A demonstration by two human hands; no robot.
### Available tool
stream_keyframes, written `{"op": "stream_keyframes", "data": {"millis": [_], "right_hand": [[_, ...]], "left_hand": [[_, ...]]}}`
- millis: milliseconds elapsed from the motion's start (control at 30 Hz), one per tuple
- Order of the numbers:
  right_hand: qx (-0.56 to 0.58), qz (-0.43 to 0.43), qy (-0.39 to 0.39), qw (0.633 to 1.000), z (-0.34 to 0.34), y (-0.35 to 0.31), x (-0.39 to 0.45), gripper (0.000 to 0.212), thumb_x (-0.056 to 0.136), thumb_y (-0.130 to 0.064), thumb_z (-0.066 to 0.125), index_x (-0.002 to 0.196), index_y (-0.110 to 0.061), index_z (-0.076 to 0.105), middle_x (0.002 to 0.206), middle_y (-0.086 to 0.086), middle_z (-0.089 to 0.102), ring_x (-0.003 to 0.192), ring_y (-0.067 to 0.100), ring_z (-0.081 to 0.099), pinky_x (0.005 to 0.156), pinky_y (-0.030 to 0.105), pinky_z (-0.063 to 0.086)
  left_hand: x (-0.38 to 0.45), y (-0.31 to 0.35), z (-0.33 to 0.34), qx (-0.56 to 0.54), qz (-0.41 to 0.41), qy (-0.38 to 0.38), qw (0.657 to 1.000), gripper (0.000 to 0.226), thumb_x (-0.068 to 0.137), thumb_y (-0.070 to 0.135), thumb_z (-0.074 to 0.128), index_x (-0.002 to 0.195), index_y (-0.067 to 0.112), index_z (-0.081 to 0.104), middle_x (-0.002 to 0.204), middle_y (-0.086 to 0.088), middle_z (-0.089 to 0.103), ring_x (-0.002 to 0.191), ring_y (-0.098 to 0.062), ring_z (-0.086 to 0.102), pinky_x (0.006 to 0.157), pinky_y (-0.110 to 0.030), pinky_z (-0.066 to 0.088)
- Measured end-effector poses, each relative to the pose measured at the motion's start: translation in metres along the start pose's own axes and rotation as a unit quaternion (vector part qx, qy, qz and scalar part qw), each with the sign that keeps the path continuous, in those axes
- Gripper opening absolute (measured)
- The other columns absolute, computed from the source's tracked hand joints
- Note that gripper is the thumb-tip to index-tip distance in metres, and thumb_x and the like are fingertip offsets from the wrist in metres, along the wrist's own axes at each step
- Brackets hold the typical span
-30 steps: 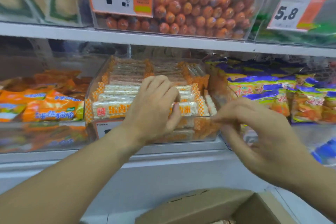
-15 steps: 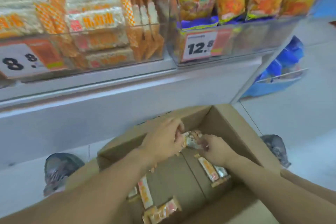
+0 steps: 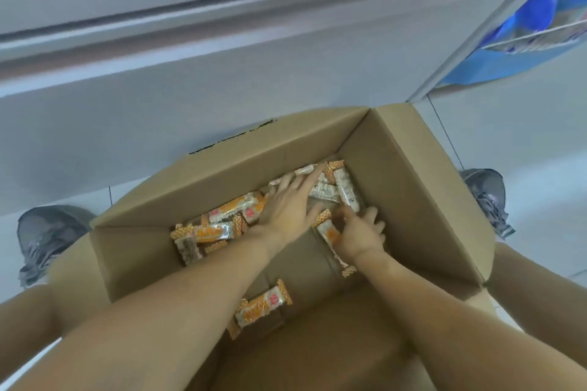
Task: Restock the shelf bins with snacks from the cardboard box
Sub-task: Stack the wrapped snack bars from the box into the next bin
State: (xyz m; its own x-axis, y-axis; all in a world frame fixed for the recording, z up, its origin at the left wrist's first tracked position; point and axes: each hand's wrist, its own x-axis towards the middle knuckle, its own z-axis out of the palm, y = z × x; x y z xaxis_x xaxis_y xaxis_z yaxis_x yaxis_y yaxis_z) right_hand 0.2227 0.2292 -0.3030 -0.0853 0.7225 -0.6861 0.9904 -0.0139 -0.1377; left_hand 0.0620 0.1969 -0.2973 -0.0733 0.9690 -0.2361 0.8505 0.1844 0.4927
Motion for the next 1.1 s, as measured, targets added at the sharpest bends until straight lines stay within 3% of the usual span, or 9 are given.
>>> {"op": "stream_keyframes", "data": {"millis": [100, 267, 500, 633, 733, 800, 867, 933, 1100], "right_hand": [[0.015, 0.008, -0.029, 0.999, 0.005, -0.003, -0.004, 0.044, 0.088, -0.021, 0.066, 0.127, -0.031, 0.049, 0.136, 0.011, 0.016, 0.121, 0.043, 0.042, 0.107, 0.048, 0.043], [-0.002, 0.029, -0.061, 0.998, 0.013, -0.008, -0.016, 0.105, 0.066, -0.039, 0.092, 0.144, -0.026, 0.022, 0.137, 0.016, 0.019, 0.125, 0.043, 0.044, 0.102, 0.043, 0.045], [0.069, 0.024, -0.066, 0.995, 0.028, -0.015, -0.026, 0.068, 0.078, -0.023, 0.083, 0.129, -0.027, 0.037, 0.128, 0.013, 0.029, 0.114, 0.041, 0.054, 0.099, 0.04, 0.048], [0.099, 0.016, -0.085, 0.991, 0.026, -0.005, -0.034, 0.059, 0.076, -0.026, 0.085, 0.116, -0.026, 0.042, 0.129, 0.013, 0.035, 0.091, 0.025, 0.055, 0.096, 0.026, 0.045], [0.142, 0.037, -0.126, 0.981, 0.018, -0.005, -0.039, 0.058, 0.072, -0.028, 0.088, 0.112, -0.026, 0.046, 0.13, 0.011, 0.045, 0.088, 0.016, 0.051, 0.085, 0.021, 0.045], [0.175, 0.055, -0.167, 0.969, 0.007, -0.012, -0.045, 0.059, 0.072, -0.023, 0.089, 0.111, -0.031, 0.045, 0.128, 0.004, 0.052, 0.099, 0.019, 0.059, 0.075, 0.032, 0.06], [0.195, 0.052, -0.194, 0.96, -0.009, -0.019, -0.053, 0.061, 0.073, -0.019, 0.09, 0.114, -0.032, 0.046, 0.123, -0.001, 0.059, 0.104, 0.024, 0.065, 0.07, 0.042, 0.063], [0.194, 0.026, -0.203, 0.959, -0.034, -0.028, -0.062, 0.066, 0.071, -0.016, 0.09, 0.12, -0.031, 0.048, 0.121, 0.001, 0.064, 0.103, 0.027, 0.068, 0.07, 0.046, 0.063], [0.184, -0.051, -0.243, 0.951, -0.13, -0.05, -0.11, 0.067, 0.077, -0.013, 0.087, 0.127, -0.027, 0.045, 0.12, 0.009, 0.067, 0.086, 0.023, 0.065, 0.083, 0.051, 0.06]], "left_hand": [[0.01, -0.001, 0.011, 0.126, -0.01, -0.033, 0.991, 0.065, 0.101, 0.043, 0.047, 0.157, 0.023, 0.02, 0.143, -0.002, 0.05, 0.128, -0.027, 0.036, 0.105, -0.042, 0.034], [-0.026, -0.015, 0.039, 0.083, -0.052, -0.05, 0.994, 0.07, 0.1, 0.021, 0.055, 0.158, 0.027, 0.017, 0.134, -0.01, 0.054, 0.129, -0.03, 0.045, 0.11, -0.041, 0.036], [-0.067, -0.009, 0.067, -0.142, -0.189, -0.038, 0.971, 0.051, 0.092, 0.044, 0.065, 0.136, 0.023, 0.05, 0.128, -0.004, 0.058, 0.116, -0.023, 0.057, 0.095, -0.036, 0.048], [-0.074, -0.007, 0.067, -0.235, -0.311, -0.125, 0.912, 0.041, 0.075, 0.052, 0.076, 0.098, 0.018, 0.07, 0.086, 0.004, 0.071, 0.081, -0.014, 0.067, 0.072, -0.033, 0.055], [-0.079, -0.007, 0.05, -0.294, -0.301, -0.183, 0.889, 0.026, 0.082, 0.042, 0.072, 0.08, 0.016, 0.066, 0.075, 0.002, 0.064, 0.068, -0.009, 0.058, 0.064, -0.028, 0.047], [-0.085, -0.005, 0.032, -0.343, -0.302, -0.231, 0.859, 0.027, 0.09, 0.038, 0.065, 0.097, 0.012, 0.065, 0.093, -0.006, 0.064, 0.084, -0.016, 0.059, 0.076, -0.029, 0.048], [-0.09, -0.001, 0.006, -0.498, -0.317, -0.284, 0.755, 0.039, 0.095, 0.03, 0.057, 0.129, 0.009, 0.057, 0.127, -0.013, 0.063, 0.113, -0.02, 0.061, 0.105, -0.041, 0.045], [-0.092, 0.004, -0.021, -0.587, -0.303, -0.304, 0.686, 0.043, 0.098, 0.025, 0.049, 0.14, 0.013, 0.049, 0.131, -0.022, 0.059, 0.113, -0.023, 0.064, 0.111, -0.05, 0.04], [-0.094, 0.023, -0.097, -0.587, -0.28, -0.298, 0.699, 0.037, 0.088, 0.024, 0.035, 0.103, 0.001, 0.06, 0.092, -0.021, 0.063, 0.07, -0.029, 0.061, 0.083, -0.046, 0.054]]}}
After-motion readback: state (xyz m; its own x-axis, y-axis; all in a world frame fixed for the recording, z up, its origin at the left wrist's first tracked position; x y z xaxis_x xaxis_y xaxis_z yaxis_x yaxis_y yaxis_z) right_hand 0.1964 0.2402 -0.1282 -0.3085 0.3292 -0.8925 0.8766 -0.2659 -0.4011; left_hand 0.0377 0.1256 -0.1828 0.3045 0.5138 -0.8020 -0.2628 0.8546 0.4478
